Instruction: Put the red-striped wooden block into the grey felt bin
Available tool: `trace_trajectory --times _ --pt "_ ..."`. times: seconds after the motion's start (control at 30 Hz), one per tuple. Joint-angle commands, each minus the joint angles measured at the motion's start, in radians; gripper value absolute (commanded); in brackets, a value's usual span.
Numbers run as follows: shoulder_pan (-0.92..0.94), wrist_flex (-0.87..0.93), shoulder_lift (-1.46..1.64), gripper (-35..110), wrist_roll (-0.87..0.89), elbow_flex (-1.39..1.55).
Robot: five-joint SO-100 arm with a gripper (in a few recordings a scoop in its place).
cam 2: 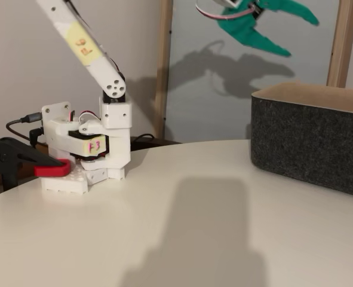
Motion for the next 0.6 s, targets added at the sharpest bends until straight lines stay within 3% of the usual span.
trace_trajectory --times 0.0,0.2,0.57 --pt "0.052 0.078 0.138 20 0.063 -0.017" --pt "0.252 0.127 0.313 15 0.189 -0.015" --pt "0.936 0.236 0.512 13 0.344 -0.006"
